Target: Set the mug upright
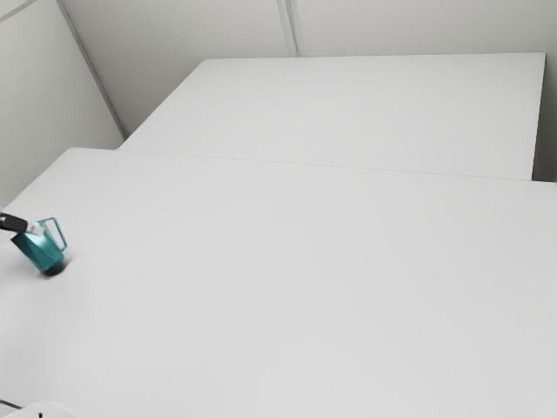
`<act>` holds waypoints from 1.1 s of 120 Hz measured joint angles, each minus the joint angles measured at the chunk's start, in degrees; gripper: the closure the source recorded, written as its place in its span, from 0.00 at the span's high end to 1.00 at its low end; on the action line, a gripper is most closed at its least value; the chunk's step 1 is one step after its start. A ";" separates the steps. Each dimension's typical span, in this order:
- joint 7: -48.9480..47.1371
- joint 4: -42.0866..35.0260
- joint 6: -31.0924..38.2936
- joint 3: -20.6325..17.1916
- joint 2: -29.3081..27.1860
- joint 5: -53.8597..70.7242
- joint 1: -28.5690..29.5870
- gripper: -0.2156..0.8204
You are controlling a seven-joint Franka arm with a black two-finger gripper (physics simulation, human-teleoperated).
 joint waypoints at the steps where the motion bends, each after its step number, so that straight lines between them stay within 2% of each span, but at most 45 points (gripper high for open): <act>1: -0.09 -0.39 0.07 0.00 -0.43 0.14 -0.25 0.07; 15: -1.98 -5.42 1.88 0.01 -6.11 2.96 -4.96 0.05; 24: -4.17 -9.89 4.65 -0.01 -10.60 6.37 -10.08 0.04; 42: -11.53 -16.89 12.52 -0.03 -18.90 17.35 -21.53 0.04; 68: -25.00 -29.66 25.62 -0.50 -29.11 31.50 -33.37 0.03; 100: -46.38 -43.42 35.21 -5.12 -40.09 43.02 -40.44 0.03; 132: -66.84 -48.35 39.50 -9.52 -42.26 45.10 -40.51 0.03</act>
